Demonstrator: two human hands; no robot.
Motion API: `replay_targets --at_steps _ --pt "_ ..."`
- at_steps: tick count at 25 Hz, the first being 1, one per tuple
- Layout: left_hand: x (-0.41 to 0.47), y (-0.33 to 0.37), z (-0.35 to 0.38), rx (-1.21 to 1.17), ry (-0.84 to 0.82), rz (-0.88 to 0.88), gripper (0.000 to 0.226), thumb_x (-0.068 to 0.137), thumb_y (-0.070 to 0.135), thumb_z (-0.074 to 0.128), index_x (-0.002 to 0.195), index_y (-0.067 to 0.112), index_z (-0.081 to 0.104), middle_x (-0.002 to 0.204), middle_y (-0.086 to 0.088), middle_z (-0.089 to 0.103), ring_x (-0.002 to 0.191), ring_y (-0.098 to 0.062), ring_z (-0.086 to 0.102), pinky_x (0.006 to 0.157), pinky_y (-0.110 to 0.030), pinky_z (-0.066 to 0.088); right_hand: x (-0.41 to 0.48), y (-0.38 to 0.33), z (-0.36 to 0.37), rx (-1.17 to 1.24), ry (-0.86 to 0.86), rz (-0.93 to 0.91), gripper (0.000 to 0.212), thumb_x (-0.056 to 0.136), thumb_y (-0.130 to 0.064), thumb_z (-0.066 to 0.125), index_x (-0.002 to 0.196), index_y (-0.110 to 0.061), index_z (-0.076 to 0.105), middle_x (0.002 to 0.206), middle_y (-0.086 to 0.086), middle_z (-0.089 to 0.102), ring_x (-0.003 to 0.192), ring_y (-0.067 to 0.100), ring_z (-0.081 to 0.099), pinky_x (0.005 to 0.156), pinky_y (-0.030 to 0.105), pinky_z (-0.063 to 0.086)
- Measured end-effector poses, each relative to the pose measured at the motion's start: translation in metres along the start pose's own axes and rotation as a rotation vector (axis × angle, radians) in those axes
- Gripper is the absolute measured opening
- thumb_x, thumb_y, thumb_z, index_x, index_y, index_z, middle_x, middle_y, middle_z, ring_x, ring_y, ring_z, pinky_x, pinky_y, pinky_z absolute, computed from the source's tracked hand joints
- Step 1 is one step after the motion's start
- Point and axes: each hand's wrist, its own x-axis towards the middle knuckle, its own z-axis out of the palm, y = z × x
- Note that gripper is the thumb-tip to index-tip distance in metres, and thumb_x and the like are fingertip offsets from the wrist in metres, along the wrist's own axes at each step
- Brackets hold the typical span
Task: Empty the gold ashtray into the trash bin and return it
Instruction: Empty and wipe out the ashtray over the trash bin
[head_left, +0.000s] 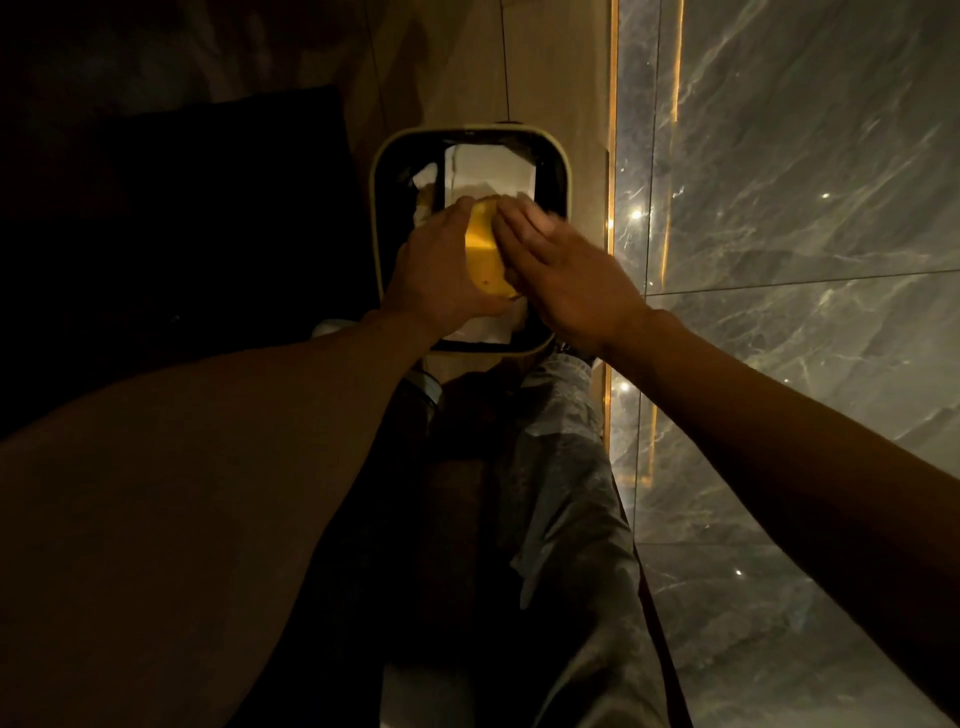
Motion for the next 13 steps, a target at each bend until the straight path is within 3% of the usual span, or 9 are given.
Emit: replay_targets --at_steps 4,7,11,13 --pt "-0.010 -0.007 0.008 -0.036 0.018 -0.048 0.101 0.050 0.055 0.086 0.135 0.017 0.047 0.125 -0.005 0.065 0.113 -0.026 0.063 0.092 -0.037 0.052 0.000 -0.006 0.005 0.002 -0.043 -0.012 0.055 0.099 -0.022 0.027 0.149 -0.001 0.021 0.158 0.022 0.022 0.148 0.033 0.014 0.121 0.047 0.020" --pt "-0.011 -0.007 0.009 0.007 -0.012 -0.067 0.110 0.048 0.059 0.085 0.140 0.018 0.043 0.132 -0.007 0.061 0.119 -0.029 0.059 0.097 -0.039 0.049 -0.001 -0.007 0.006 0.048 -0.082 0.004 0.054 0.101 -0.022 0.033 0.149 0.000 0.022 0.157 0.023 0.024 0.146 0.038 0.020 0.117 0.053 0.027" --pt "-0.003 -0.002 0.007 -0.045 0.006 -0.058 0.099 0.049 0.055 0.086 0.132 0.017 0.048 0.127 -0.005 0.065 0.115 -0.026 0.062 0.093 -0.036 0.051 -0.002 -0.007 0.004 0.018 0.083 0.054 0.052 0.100 -0.014 0.039 0.148 0.001 0.024 0.157 0.021 0.025 0.148 0.031 0.016 0.121 0.046 0.021" --pt "0.001 -0.001 0.007 -0.005 -0.004 -0.050 0.109 0.047 0.059 0.084 0.139 0.018 0.043 0.132 -0.005 0.062 0.120 -0.025 0.059 0.098 -0.038 0.049 -0.002 -0.009 0.006 0.021 0.027 0.062 0.052 0.101 -0.015 0.038 0.149 0.000 0.025 0.156 0.021 0.027 0.147 0.035 0.020 0.117 0.052 0.028"
